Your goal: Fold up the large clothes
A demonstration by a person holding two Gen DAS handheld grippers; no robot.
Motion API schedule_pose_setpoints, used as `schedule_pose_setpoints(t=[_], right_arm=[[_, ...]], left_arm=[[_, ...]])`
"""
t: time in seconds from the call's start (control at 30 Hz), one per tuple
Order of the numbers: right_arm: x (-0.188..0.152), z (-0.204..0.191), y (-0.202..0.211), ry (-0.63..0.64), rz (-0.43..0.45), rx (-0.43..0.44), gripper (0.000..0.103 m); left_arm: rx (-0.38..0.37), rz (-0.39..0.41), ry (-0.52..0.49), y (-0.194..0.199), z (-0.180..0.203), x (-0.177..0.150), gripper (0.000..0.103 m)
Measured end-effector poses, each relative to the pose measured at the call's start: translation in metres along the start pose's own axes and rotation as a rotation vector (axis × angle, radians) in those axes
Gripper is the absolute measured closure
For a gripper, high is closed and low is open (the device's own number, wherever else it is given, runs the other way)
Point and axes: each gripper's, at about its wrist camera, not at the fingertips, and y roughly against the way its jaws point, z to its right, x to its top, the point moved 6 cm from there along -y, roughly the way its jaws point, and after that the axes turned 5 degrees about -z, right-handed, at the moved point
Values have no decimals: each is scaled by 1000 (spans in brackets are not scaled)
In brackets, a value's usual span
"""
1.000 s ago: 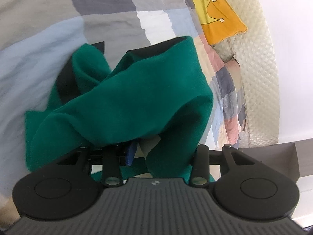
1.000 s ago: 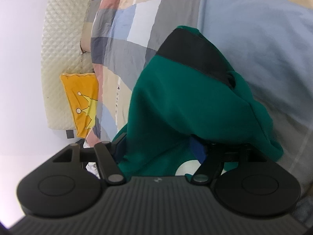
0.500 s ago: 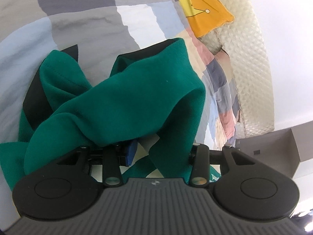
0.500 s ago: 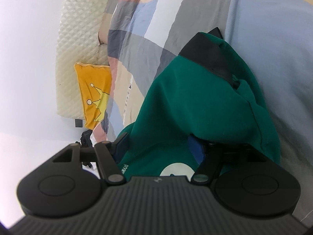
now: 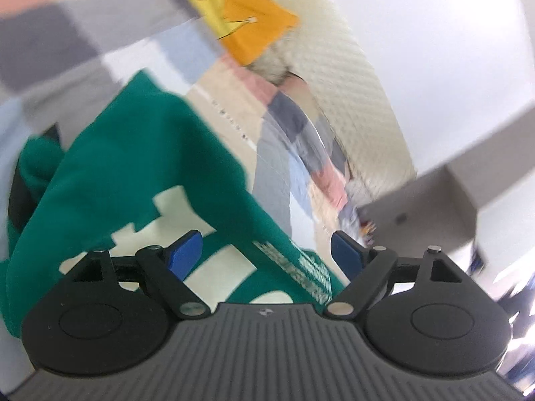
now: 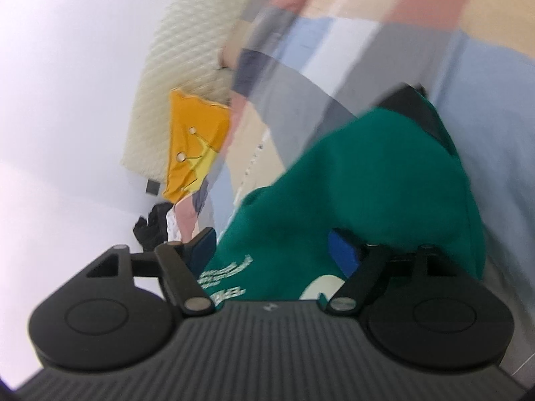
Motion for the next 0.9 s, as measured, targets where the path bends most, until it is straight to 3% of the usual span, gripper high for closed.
schedule_pose_setpoints(t=[0.13,0.23,0.33,0.47,0.9], right_arm=[[-6,-26,-1,216,6,-45,26],[-12,-38,-9,384,3,-107,26],[-17,-38,-19,515,15,-195,27],[-16,-33,-31,630,44,-300,27],[-17,-10,-94,757,-50,-446,26]], left_arm=[[84,13,-198,-12,29,-12,16],[207,36,-347,-31,40,-18,16],[299,35,-419,-53,40,-20,16],[355,13,-411,-77,23,-10,16],[454,-114,-467,-129,-19,3,15]])
